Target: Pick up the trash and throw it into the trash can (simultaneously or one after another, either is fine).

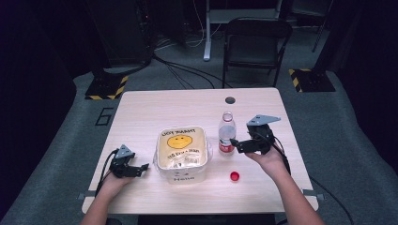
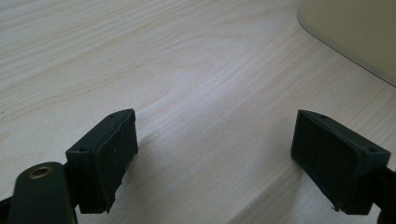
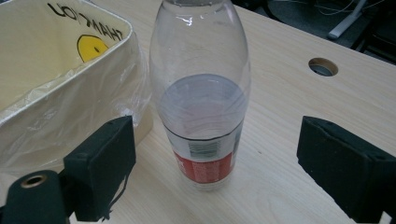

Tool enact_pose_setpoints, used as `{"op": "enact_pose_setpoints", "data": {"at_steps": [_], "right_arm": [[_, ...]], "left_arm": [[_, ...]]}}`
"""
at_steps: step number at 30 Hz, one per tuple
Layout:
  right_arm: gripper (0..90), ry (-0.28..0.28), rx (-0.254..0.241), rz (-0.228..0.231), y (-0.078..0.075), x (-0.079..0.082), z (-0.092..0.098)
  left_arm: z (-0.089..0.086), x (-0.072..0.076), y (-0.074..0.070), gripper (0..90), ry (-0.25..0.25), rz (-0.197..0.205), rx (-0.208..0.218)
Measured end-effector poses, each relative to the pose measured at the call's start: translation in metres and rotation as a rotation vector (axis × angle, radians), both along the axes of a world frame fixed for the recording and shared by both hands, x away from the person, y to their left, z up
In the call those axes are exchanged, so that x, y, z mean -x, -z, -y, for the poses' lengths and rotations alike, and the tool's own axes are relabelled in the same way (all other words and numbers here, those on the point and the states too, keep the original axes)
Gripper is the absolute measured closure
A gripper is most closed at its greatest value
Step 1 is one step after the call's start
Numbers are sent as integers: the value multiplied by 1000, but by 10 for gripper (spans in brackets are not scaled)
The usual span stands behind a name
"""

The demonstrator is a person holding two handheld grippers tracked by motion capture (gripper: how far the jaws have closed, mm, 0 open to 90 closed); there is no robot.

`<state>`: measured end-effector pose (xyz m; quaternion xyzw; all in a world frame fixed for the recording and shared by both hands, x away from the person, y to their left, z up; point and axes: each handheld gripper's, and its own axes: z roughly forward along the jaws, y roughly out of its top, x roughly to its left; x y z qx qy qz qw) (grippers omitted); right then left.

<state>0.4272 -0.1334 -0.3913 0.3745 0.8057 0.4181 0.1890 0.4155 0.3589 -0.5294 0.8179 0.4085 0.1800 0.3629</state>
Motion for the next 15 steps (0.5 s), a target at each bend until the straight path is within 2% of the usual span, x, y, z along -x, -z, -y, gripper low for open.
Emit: {"op": "enact_pose_setpoints", "data": {"at_steps": [9,15], "right_arm": [[106,-19,-19,-9,5,-9,-11],[105,-35,-8,-3,8,-13,-20]], "left_arm": [[0,0,0,145,1,1,0],[0,0,0,145,1,1,1]]}}
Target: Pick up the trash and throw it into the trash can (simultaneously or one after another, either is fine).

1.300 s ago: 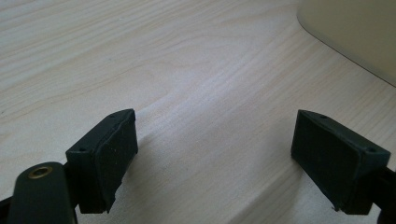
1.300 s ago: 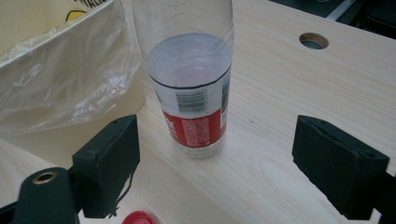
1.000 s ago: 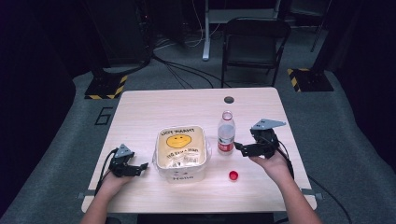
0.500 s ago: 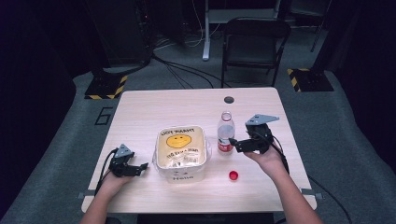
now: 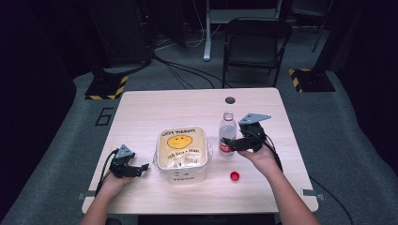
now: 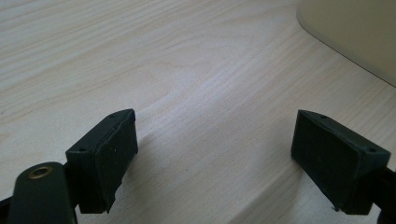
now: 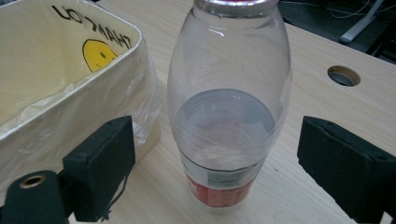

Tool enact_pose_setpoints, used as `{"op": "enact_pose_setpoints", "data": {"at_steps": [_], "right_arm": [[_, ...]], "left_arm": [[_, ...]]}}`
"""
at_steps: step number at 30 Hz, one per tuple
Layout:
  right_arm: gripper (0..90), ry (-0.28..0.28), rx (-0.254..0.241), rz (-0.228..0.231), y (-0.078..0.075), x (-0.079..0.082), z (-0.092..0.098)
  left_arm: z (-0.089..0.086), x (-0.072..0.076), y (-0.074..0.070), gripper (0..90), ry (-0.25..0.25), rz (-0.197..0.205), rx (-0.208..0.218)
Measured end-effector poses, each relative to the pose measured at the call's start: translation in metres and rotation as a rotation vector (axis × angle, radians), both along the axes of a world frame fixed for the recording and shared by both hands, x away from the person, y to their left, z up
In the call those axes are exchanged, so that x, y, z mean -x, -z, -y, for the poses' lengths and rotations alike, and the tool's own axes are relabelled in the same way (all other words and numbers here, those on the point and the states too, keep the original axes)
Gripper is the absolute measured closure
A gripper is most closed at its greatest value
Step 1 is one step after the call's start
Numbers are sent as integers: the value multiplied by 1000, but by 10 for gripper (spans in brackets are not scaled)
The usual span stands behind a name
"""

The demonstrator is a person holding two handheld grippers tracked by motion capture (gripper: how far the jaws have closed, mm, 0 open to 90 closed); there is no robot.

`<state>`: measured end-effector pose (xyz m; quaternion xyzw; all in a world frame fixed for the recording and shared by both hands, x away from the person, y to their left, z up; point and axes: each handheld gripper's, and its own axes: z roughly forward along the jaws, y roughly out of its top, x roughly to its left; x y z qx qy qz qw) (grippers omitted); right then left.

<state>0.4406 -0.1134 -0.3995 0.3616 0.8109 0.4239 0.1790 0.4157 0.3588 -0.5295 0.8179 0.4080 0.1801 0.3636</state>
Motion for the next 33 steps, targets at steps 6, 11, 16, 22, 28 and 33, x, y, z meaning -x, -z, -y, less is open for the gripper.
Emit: {"op": "enact_pose_setpoints", "data": {"at_steps": [6,11,16,22,28,33], "right_arm": [[105,6,-3,-5,4,-4,-3],[106,12,-2,-12,8,-9,-6],[105,18,-6,-15,12,-12,-7],[110,21,2,-21,16,-16,-11],[130,23,4,-13,18,-19,-13],[151,32,14,-11,21,-21,-14]], "left_arm": [[0,0,0,145,1,0,-1],[0,0,0,145,0,0,0],[0,0,0,145,0,0,0],[0,0,0,145,2,0,0],[0,0,0,145,2,0,-1],[0,0,0,145,2,0,0]]}}
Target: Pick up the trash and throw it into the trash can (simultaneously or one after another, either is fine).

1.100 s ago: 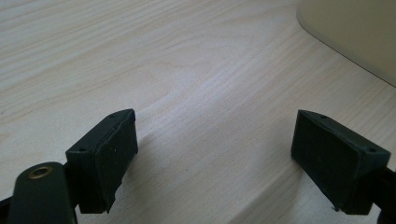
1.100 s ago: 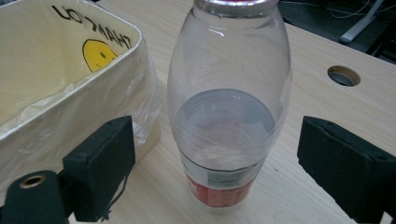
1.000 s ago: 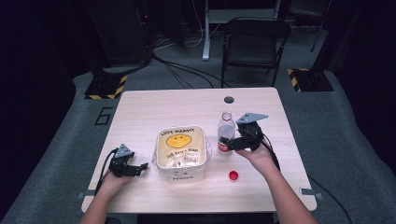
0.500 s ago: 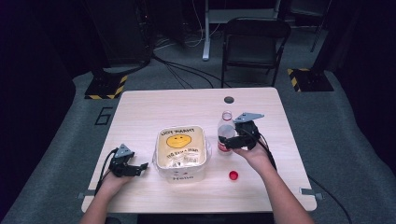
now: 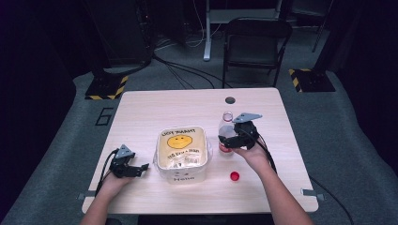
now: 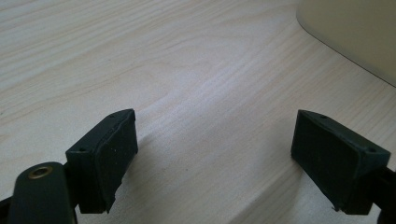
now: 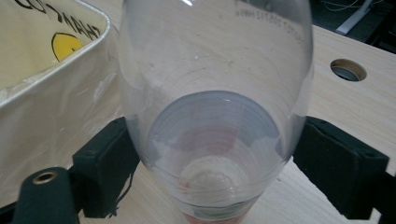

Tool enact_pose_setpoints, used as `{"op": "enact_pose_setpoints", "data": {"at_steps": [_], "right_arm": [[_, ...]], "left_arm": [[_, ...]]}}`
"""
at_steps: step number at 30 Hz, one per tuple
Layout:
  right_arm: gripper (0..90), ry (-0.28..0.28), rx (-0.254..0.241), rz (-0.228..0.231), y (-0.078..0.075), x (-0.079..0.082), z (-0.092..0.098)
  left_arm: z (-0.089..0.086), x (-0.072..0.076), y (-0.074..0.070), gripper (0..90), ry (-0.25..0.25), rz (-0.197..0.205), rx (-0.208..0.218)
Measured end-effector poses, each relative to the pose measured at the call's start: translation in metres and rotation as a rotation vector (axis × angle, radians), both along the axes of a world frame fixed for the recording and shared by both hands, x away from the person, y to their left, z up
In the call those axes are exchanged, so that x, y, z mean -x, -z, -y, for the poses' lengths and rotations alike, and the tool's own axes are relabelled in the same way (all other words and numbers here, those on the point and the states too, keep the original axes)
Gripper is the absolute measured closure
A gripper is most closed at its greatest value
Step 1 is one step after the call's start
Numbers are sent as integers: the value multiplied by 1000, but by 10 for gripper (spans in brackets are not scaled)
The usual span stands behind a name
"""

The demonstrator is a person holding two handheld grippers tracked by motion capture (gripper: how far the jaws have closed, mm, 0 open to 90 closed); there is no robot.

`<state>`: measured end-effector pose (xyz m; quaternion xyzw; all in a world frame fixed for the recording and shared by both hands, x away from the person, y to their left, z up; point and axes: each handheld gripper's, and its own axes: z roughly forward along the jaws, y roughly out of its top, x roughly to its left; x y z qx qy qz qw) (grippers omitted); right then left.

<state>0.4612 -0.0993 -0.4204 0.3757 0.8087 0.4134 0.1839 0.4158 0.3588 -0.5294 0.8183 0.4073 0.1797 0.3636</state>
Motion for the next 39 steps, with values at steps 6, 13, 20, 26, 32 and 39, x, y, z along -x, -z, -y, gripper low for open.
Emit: {"op": "enact_pose_setpoints", "data": {"at_steps": [6,13,20,26,32,39], "right_arm": [[239,-18,7,11,1,-1,-1],[244,-20,17,18,1,0,-2],[245,-31,23,23,0,2,-3],[245,-38,14,31,-4,5,-1],[245,-42,16,28,-9,8,2],[246,-60,13,30,-18,11,2]], "left_arm": [[0,0,0,145,0,0,0],[0,0,0,145,0,0,0],[0,0,0,145,0,0,0],[0,0,0,145,1,0,-1],[0,0,0,145,1,0,0],[0,0,0,145,0,1,1]]}}
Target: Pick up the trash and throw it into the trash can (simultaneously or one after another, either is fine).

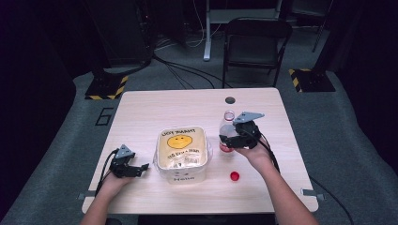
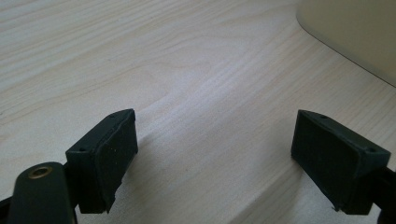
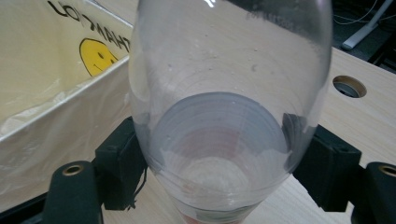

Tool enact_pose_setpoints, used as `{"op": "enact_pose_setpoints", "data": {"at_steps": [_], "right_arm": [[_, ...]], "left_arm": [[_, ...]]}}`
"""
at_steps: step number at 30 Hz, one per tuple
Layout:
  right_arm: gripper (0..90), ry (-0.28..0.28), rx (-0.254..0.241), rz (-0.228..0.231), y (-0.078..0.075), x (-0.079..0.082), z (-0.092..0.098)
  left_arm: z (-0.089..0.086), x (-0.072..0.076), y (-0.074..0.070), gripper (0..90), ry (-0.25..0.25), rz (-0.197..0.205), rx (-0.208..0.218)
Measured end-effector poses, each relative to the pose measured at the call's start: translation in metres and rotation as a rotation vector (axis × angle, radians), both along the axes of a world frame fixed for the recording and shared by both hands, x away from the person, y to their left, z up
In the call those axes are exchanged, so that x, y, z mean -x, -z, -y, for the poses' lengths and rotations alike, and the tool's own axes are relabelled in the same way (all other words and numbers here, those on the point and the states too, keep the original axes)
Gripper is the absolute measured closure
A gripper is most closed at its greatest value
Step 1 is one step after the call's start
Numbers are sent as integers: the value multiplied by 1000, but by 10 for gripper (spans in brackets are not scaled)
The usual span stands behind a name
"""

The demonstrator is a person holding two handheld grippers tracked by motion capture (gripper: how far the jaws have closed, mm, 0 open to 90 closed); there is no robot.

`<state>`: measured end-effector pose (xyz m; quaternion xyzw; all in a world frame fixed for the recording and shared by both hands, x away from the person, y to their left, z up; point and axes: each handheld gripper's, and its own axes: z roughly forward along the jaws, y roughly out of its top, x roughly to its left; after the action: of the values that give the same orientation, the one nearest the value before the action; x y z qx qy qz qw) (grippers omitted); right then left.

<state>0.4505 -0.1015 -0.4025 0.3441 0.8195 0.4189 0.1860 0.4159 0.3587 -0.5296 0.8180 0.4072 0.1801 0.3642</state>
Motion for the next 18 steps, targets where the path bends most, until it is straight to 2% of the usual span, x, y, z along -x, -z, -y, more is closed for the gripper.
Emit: {"op": "enact_pose_setpoints", "data": {"at_steps": [11,18], "right_arm": [[246,-36,10,14,-14,6,-4],[246,-43,-2,12,-21,8,-4]], "left_arm": [[0,0,0,144,0,0,0],[0,0,0,145,1,2,2]]}}
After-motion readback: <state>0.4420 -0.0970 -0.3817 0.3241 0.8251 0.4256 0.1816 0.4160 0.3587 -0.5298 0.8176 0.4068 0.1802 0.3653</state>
